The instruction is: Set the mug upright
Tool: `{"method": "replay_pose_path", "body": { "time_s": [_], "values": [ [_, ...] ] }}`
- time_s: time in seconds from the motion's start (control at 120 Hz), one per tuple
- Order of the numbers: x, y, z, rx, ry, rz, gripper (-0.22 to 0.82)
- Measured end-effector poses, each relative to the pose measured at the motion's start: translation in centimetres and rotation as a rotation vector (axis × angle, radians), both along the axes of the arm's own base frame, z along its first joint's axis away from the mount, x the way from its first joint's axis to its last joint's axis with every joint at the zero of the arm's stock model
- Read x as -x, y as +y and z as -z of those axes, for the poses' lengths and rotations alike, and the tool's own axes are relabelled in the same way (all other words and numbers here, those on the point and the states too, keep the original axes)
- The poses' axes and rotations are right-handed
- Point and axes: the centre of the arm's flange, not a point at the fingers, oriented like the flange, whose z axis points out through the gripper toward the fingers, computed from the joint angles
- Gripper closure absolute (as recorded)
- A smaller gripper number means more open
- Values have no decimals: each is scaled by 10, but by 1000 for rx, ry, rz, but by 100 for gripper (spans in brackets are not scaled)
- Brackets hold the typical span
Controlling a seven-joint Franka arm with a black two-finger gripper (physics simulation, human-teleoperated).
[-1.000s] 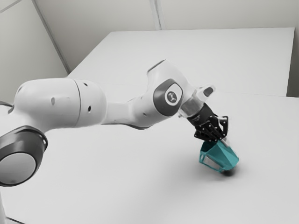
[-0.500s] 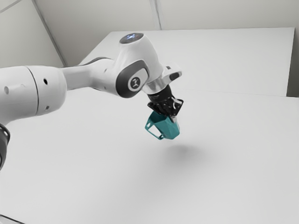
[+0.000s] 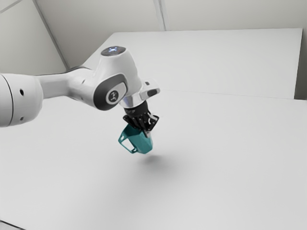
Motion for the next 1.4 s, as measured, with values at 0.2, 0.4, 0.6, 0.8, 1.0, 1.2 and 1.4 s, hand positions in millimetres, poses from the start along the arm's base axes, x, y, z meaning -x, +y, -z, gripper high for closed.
{"method": "replay_pose_path", "body": {
  "time_s": [0.2,0.4,0.6,0.8,1.0,1.2,1.4],
  "values": [
    [-6,23,17,-29,20,-8,79],
    [-10,26,54,-48,56,5,79],
    [-11,23,68,-50,54,19,73],
    [-9,24,53,-36,27,25,32],
    [-4,25,18,-20,-19,33,12],
    [-7,24,-32,1,-81,41,5],
    [-22,20,-93,-10,-140,72,2]
  ]
}}
